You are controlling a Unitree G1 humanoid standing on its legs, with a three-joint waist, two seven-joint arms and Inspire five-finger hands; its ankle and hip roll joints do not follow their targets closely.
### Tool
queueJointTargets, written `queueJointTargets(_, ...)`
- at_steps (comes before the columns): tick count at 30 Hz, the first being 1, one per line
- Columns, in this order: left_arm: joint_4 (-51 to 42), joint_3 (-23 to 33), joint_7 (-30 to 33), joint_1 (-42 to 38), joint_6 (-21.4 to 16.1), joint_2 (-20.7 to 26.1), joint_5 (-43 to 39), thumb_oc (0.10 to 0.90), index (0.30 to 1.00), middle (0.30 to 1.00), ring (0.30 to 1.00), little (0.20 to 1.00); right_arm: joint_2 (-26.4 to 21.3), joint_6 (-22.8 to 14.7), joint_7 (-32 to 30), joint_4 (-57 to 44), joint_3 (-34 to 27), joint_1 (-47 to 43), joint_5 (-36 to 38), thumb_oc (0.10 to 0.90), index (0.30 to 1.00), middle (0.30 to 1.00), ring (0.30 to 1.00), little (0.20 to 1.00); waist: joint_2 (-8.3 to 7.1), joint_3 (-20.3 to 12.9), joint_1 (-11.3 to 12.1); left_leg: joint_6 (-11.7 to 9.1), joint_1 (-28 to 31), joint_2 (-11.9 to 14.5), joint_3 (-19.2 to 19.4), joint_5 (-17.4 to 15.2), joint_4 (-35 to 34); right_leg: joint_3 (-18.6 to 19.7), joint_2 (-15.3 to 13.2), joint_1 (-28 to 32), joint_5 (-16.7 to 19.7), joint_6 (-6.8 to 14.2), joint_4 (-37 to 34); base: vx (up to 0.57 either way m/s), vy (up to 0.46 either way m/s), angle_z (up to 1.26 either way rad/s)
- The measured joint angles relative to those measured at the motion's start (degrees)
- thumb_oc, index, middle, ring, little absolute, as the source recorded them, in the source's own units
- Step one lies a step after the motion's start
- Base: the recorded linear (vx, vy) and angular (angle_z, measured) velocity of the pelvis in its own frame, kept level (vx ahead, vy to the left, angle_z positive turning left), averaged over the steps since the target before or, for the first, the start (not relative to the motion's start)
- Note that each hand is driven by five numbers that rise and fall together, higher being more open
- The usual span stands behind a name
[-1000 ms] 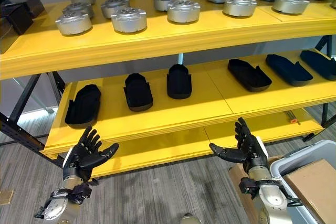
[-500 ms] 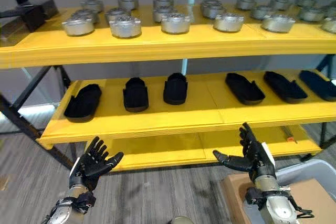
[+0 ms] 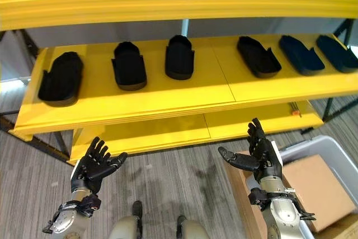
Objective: Move parts from the plastic box to the shelf.
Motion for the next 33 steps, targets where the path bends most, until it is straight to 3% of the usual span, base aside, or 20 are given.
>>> queueJointTargets(5, -0.13, 0.99, 1.65, -1.48, -0.60, 0.02, 0.03, 0.900, 1.000, 1.000, 1.000, 1.000, 0.00, 0.48, -0.86, -0.01, 1.35, -0.82, 0.01, 0.900, 1.000, 1.000, 1.000, 1.000, 0.72, -0.15, 0.32, 1.34, -0.55, -1.80, 0.52, -0.62, -0.32, -0.12, -1.91, 1.29, 1.89, 2.12, -4.67, 0.08, -0.017, 0.01)
queueJointTargets(19, -0.12, 0.57, 3.08, -1.78, -1.14, -0.08, 0.25, 0.900, 1.000, 1.000, 1.000, 1.000, -0.11, 0.45, -1.75, -0.16, 2.81, -5.66, 0.03, 0.900, 1.000, 1.000, 1.000, 1.000, 0.31, -0.16, 0.59, 2.30, -0.58, -2.48, -1.41, -1.28, -0.64, -2.00, -2.12, 3.10, 1.84, 2.61, -6.85, 0.10, 0.010, 0.07)
queueJointTargets(23, -0.11, -0.17, 3.10, -2.79, -1.18, 0.16, 0.63, 0.900, 1.000, 1.000, 1.000, 1.000, 0.08, 0.32, -1.83, -1.77, 2.96, -5.44, 0.01, 0.900, 1.000, 1.000, 1.000, 1.000, -0.57, -0.44, 0.41, 3.35, -1.22, -4.72, -1.75, -1.65, -0.22, -2.14, -4.09, 0.50, -0.08, 3.91, -1.41, 0.05, 0.123, 0.12)
queueJointTargets(24, 0.32, -0.18, 3.20, -3.90, -1.34, 1.02, 0.66, 0.900, 1.000, 1.000, 1.000, 1.000, 0.46, 0.26, -1.78, -2.02, 3.46, -5.73, -0.05, 0.900, 1.000, 1.000, 1.000, 1.000, -1.10, -0.20, 0.10, 4.25, -2.21, -5.71, -1.59, -2.66, 0.55, -1.51, -4.08, -3.11, 0.63, 4.27, 4.30, 0.04, 0.161, -0.02)
queueJointTargets(26, 1.11, -0.35, 3.27, -4.06, -1.21, 2.90, 0.74, 0.900, 1.000, 1.000, 1.000, 1.000, 0.90, 0.25, -2.23, -1.98, 5.12, -6.92, -0.07, 0.900, 1.000, 1.000, 1.000, 1.000, -1.43, 0.04, -1.07, 4.33, -2.37, -5.34, -1.93, -2.41, 1.05, 0.49, -4.00, -8.37, 2.63, 5.09, 14.04, 0.08, 0.040, 0.10)
queueJointTargets(27, 0.94, -0.29, 3.28, -3.98, -1.16, 3.72, 0.76, 0.900, 1.000, 1.000, 1.000, 1.000, 1.63, 0.26, -2.24, -1.93, 6.08, -6.21, -0.12, 0.900, 1.000, 1.000, 1.000, 1.000, -1.33, 0.03, -1.77, 4.77, -1.54, -4.53, -2.78, -2.52, 0.86, 0.74, -3.96, -8.73, 4.29, 4.92, 15.60, 0.21, -0.046, 0.04)
queueJointTargets(28, 0.67, -0.29, 3.32, -3.58, -1.34, 4.41, 0.75, 0.900, 1.000, 1.000, 1.000, 1.000, 1.83, 0.18, -2.09, -2.07, 6.71, -5.41, -0.41, 0.900, 1.000, 1.000, 1.000, 1.000, -1.04, 0.30, -1.51, 5.03, -1.04, -3.95, -2.85, -3.06, 0.72, -0.04, -3.98, -7.64, 3.54, 3.63, 11.97, 0.17, -0.050, -0.09)
queueJointTargets(30, 1.02, 0.14, 3.64, -4.35, -1.55, 4.44, 0.72, 0.900, 1.000, 1.000, 1.000, 1.000, 1.94, -0.11, -2.19, -1.97, 7.02, -6.03, -0.76, 0.900, 1.000, 1.000, 1.000, 1.000, -1.27, 0.51, -1.37, 4.98, -1.16, -3.65, -3.07, -2.48, 0.02, 2.10, -4.19, -7.57, 2.34, 2.81, 3.72, 0.10, -0.085, -0.13)
queueJointTargets(31, 1.73, 0.25, 3.71, -4.99, -1.53, 4.51, 0.70, 0.900, 1.000, 1.000, 1.000, 1.000, 1.83, -0.17, -2.20, -2.02, 6.99, -6.27, -0.80, 0.900, 1.000, 1.000, 1.000, 1.000, -0.75, 0.97, -1.63, 4.71, -1.11, -3.63, -3.30, -2.14, -0.23, 3.06, -4.68, -7.59, 2.55, 2.94, 0.36, 0.07, -0.182, 0.17)
queueJointTargets(33, 2.97, -0.33, 3.62, -5.94, -1.55, 4.31, 0.71, 0.900, 1.000, 1.000, 1.000, 1.000, 1.31, -0.18, -2.29, -2.02, 6.92, -6.12, -1.85, 0.900, 1.000, 1.000, 1.000, 1.000, 0.20, 2.68, -2.55, 3.72, 0.19, -4.00, -4.00, -2.06, 0.28, 2.94, -8.67, -4.92, 6.64, 4.57, -10.63, 0.10, -0.285, 0.30)
